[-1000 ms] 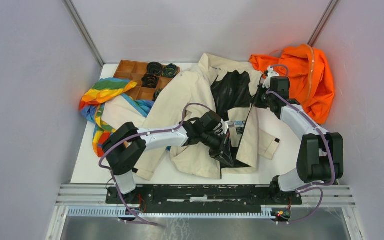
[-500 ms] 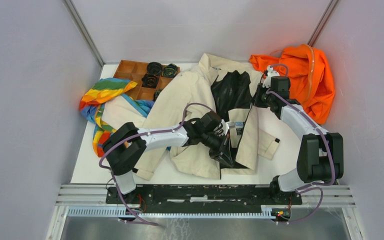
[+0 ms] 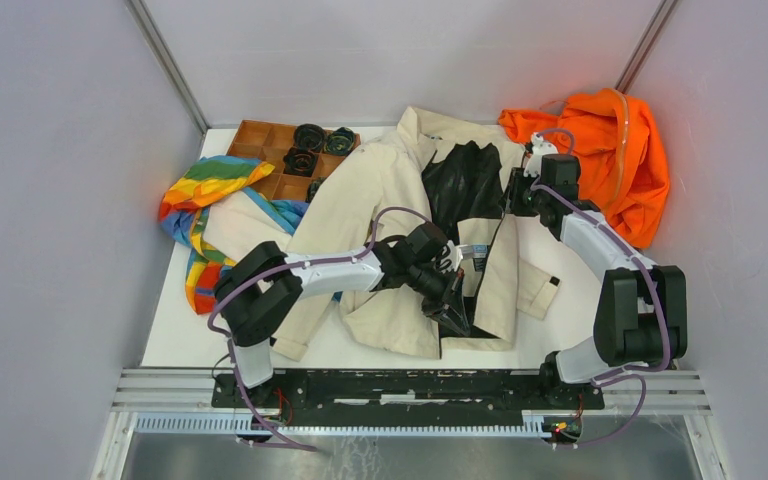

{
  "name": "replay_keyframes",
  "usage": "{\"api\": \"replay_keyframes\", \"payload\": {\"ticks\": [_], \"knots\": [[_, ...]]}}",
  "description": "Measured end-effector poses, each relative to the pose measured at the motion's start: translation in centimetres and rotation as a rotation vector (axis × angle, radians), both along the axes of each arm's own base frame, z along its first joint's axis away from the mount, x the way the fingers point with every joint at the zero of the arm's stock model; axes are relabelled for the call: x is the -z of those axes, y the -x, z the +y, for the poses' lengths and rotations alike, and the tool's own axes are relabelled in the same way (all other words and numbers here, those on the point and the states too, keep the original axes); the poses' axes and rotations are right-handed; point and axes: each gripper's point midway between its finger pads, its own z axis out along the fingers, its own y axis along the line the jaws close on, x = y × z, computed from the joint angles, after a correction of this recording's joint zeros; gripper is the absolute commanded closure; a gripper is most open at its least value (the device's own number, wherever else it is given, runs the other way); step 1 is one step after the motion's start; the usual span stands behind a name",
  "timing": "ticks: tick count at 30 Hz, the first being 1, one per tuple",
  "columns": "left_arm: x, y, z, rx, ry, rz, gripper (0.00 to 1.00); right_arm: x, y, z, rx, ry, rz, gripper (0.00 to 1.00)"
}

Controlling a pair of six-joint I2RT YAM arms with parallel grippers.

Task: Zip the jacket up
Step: Adjust the zipper on the jacket.

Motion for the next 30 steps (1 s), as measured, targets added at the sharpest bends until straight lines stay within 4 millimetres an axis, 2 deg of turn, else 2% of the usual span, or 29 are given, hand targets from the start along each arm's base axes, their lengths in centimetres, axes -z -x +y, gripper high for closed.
{"api": "replay_keyframes", "payload": {"ticks": [5, 14, 23, 30], "knots": [[0.0, 0.0, 0.0, 0.0, 0.0, -0.001, 0.98, -0.1, 0.0, -0.1, -0.011, 0.016, -0.008, 0.45], [0.0, 0.1, 0.0, 0.002, 0.001, -0.001, 0.98, -1.2, 0.0, -0.4, -0.055, 0.063, -0.053, 0.36], [-0.1, 0.2, 0.0, 0.006, 0.003, 0.002, 0.98, -4.4, 0.7, -0.4, -0.202, 0.043, -0.168, 0.34], [-0.1, 0.2, 0.0, 0.006, 0.004, 0.002, 0.98, -4.8, 2.0, 0.3, -0.326, -0.03, -0.203, 0.34]]}}
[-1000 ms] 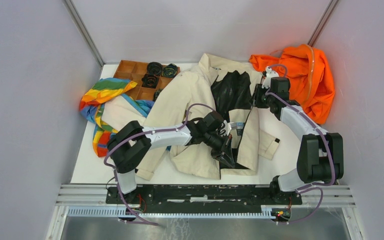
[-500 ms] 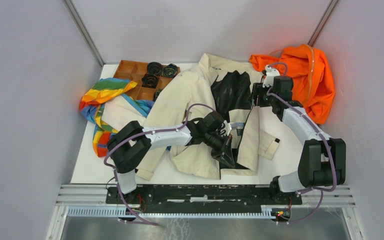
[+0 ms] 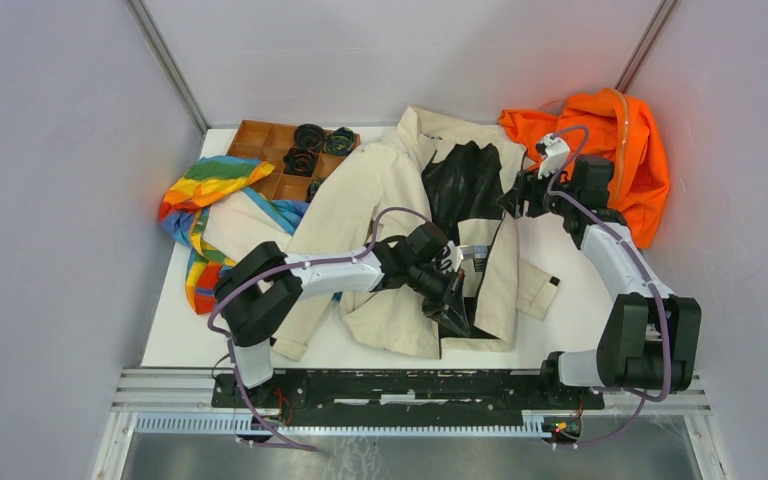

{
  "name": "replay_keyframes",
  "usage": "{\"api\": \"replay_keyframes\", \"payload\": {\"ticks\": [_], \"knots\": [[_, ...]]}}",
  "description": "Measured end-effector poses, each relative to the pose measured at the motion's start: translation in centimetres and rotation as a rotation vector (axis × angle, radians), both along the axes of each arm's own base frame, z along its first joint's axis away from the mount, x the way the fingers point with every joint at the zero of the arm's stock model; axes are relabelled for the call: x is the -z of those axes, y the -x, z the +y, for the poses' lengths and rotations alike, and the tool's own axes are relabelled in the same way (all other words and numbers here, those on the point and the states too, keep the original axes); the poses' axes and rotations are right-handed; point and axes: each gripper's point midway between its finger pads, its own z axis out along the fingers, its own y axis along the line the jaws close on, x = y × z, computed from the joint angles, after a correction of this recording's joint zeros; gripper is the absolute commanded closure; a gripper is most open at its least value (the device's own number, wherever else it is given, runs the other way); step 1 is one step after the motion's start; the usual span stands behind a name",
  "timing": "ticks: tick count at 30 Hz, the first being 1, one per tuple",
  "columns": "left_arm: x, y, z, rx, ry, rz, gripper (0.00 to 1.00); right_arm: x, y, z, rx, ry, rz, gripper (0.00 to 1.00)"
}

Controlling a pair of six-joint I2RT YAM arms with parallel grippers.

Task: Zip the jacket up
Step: Adjust the zipper on the jacket.

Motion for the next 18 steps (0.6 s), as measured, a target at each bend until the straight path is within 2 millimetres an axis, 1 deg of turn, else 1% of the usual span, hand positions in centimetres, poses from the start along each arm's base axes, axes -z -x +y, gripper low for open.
{"api": "replay_keyframes", "payload": {"ticks": [7, 12, 18], "knots": [[-0.1, 0.0, -0.1, 0.0, 0.003, -0.002, 0.98, -0.6, 0.9, 1.8, -0.116, -0.051, -0.016, 0.35], [-0.2, -0.1, -0.2, 0.0, 0.006, -0.004, 0.98, -0.8, 1.2, 2.1, -0.145, -0.063, -0.023, 0.34], [-0.3, -0.1, -0.2, 0.0, 0.007, -0.004, 0.98, -0.9, 1.3, 2.1, -0.153, -0.069, -0.025, 0.34]]}}
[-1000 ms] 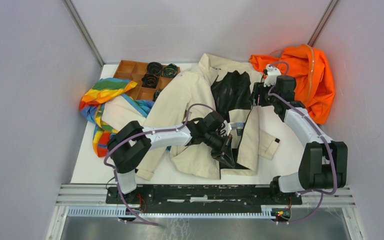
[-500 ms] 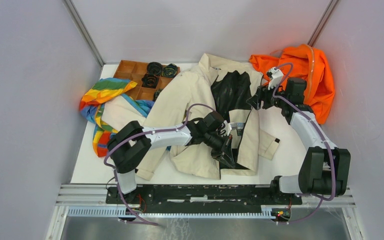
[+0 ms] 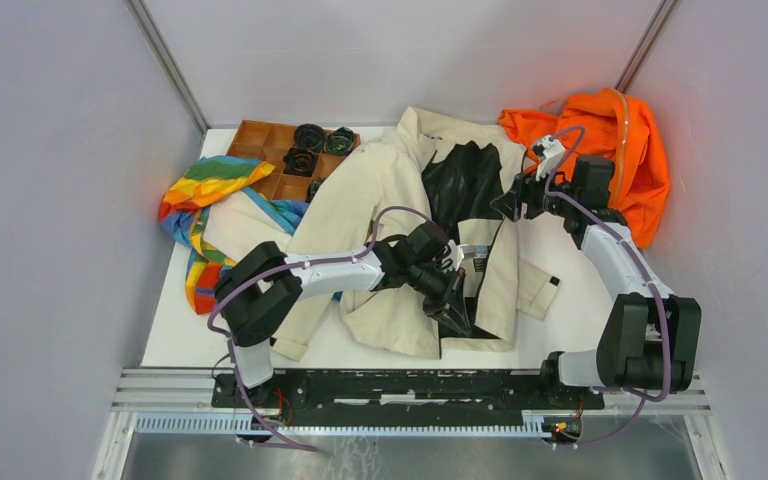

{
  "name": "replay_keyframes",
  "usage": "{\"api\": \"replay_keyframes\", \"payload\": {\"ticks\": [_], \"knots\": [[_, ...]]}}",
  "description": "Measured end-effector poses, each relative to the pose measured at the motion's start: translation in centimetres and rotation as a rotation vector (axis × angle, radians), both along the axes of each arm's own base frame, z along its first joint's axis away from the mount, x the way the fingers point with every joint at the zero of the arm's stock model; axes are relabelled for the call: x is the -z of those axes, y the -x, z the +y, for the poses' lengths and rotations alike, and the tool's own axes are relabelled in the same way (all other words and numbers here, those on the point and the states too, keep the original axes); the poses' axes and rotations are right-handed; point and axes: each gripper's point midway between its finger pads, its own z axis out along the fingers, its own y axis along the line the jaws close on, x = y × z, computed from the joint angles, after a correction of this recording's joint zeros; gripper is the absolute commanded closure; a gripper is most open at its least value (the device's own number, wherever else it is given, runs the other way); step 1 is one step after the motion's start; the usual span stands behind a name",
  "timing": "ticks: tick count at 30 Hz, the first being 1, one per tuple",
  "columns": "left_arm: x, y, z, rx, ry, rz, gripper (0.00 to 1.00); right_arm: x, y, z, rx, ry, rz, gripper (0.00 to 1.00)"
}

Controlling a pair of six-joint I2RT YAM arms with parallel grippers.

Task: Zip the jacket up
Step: Adjust the zipper on the jacket.

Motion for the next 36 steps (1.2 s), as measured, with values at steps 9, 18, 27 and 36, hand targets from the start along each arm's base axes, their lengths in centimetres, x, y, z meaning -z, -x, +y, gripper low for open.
{"api": "replay_keyframes", "payload": {"ticks": [9, 18, 27, 36], "knots": [[-0.23, -0.08, -0.14, 0.0, 0.006, -0.003, 0.97, -0.05, -0.02, -0.09, -0.002, 0.0, -0.004, 0.34], [-0.41, -0.14, -0.24, 0.001, 0.009, -0.005, 0.96, -0.11, 0.05, -0.05, -0.009, -0.003, -0.007, 0.34], [0.06, -0.04, -0.13, 0.001, -0.011, 0.007, 0.92, -0.13, 0.03, -0.18, -0.007, -0.005, -0.007, 0.34], [0.2, -0.38, -0.17, -0.005, -0.023, -0.017, 0.48, -0.18, 0.1, -0.09, -0.014, -0.009, -0.008, 0.34]]}}
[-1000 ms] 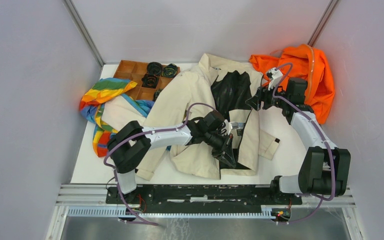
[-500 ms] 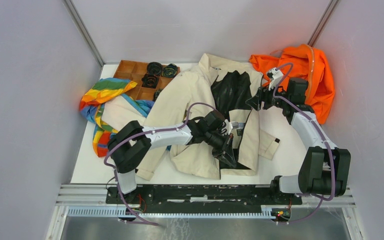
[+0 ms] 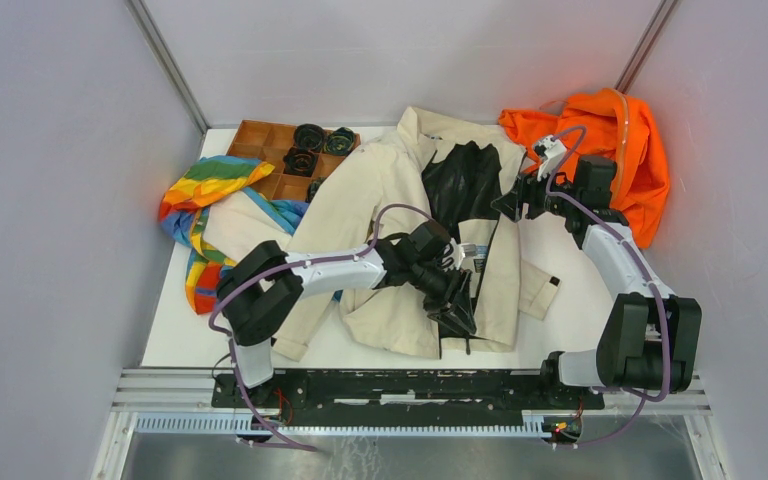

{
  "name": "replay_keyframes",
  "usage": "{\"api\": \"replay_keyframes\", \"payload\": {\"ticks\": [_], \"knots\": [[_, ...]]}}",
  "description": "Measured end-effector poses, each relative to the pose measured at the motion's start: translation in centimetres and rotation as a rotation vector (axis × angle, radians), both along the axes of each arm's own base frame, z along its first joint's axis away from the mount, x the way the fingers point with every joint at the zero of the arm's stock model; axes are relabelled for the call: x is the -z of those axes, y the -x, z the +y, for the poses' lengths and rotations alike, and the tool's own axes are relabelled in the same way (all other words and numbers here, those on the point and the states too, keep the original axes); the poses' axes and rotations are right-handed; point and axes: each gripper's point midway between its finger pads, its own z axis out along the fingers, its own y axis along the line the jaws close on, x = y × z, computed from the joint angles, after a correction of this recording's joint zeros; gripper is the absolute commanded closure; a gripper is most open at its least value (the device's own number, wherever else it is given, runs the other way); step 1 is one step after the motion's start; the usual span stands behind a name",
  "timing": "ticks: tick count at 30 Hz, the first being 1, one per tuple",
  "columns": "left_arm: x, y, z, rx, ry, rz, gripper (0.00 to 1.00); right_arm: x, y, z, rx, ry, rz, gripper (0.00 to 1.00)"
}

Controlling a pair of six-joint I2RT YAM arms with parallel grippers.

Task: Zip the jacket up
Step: Adjust the zipper on the jacket.

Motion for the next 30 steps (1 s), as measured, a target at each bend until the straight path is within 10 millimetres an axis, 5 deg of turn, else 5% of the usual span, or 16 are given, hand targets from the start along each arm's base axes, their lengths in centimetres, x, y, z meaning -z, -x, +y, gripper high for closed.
{"api": "replay_keyframes", "payload": {"ticks": [9, 17, 26, 30], "knots": [[-1.3, -0.5, 1.0, -0.033, -0.023, -0.079, 0.44, -0.1, 0.1, 0.0, -0.015, 0.002, -0.01, 0.33], [-7.2, -2.4, 1.9, -0.093, 0.058, -0.3, 0.44, -1.2, 1.2, -0.1, -0.026, 0.027, -0.071, 0.33], [-12.7, -7.0, 2.7, -0.264, 0.131, -0.57, 0.43, -2.1, 2.0, 0.2, -0.052, 0.02, -0.105, 0.32], [-16.2, -8.3, 4.2, -0.378, 0.206, -0.686, 0.31, -2.3, 2.2, 0.5, -0.073, 0.007, -0.107, 0.31]]}}
